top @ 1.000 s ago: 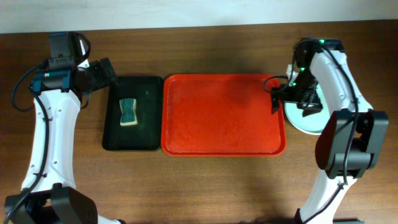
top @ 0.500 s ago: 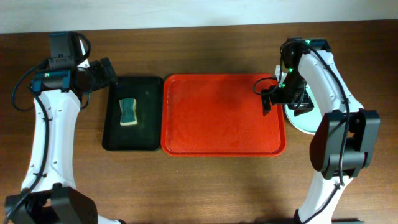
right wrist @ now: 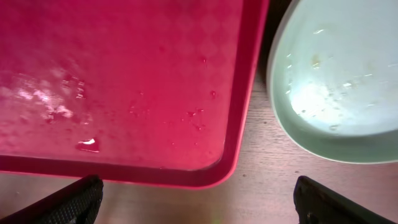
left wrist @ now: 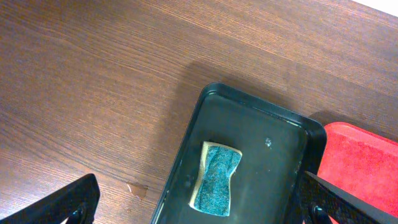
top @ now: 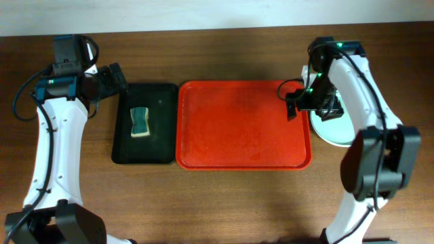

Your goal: Clean dirty plates on tray and stack at the side

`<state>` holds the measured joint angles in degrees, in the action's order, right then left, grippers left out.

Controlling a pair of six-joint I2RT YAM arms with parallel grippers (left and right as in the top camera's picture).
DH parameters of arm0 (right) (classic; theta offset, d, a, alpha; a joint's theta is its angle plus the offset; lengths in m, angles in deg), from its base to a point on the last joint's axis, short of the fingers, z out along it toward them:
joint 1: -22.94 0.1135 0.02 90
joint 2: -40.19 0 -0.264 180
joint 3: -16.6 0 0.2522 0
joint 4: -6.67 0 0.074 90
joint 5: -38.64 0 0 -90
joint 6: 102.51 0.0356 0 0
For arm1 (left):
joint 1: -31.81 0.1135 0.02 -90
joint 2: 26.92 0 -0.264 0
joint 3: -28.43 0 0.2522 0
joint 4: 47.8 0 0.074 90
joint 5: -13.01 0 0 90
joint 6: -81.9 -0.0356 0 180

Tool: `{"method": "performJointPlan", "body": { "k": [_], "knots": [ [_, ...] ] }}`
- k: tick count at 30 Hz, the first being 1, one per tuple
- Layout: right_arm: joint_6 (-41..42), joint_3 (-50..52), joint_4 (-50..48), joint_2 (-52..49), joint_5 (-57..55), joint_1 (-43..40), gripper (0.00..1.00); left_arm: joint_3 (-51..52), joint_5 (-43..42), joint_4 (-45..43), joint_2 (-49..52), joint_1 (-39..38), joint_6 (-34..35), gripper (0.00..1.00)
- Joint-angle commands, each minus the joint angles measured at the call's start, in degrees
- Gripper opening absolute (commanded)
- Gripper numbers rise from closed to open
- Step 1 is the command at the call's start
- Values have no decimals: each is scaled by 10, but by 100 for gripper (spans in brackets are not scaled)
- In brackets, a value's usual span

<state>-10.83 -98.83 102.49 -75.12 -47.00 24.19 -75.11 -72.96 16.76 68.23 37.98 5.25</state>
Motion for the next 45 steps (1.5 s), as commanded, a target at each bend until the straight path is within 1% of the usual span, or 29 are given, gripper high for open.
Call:
{"method": "performJointPlan", "body": {
  "k": [1, 7, 15, 22, 26, 33, 37, 41, 43, 45],
  "knots": [
    [0, 2, 0, 113, 1, -2, 99, 1, -2, 1, 3, 0, 10, 99],
    [0, 2, 0, 298, 1, -2, 99, 1, -2, 1, 3, 0, 10, 99],
    [0, 2, 0, 512, 1, -1, 99, 1, -2, 1, 3, 0, 10, 99],
    [0, 2, 0, 622, -2, -1, 99, 1, -2, 1, 3, 0, 10, 99],
    [0, 2, 0, 688, -47, 0, 99, 1, -2, 1, 3, 0, 10, 99],
    [-3, 15, 0, 841, -40, 6, 99, 1, -2, 1, 3, 0, 10, 99],
    [-13, 64, 0, 921, -42, 18, 99, 1, -2, 1, 3, 0, 10, 99],
    [-13, 165, -7, 1014, -45, 18, 99, 1, -2, 1, 3, 0, 10, 99],
    [-13, 229, -45, 1060, -45, 18, 99, 1, -2, 1, 3, 0, 10, 100],
    [-13, 294, -104, 1097, -45, 18, 99, 1, -2, 1, 3, 0, 10, 99]
  ]
}}
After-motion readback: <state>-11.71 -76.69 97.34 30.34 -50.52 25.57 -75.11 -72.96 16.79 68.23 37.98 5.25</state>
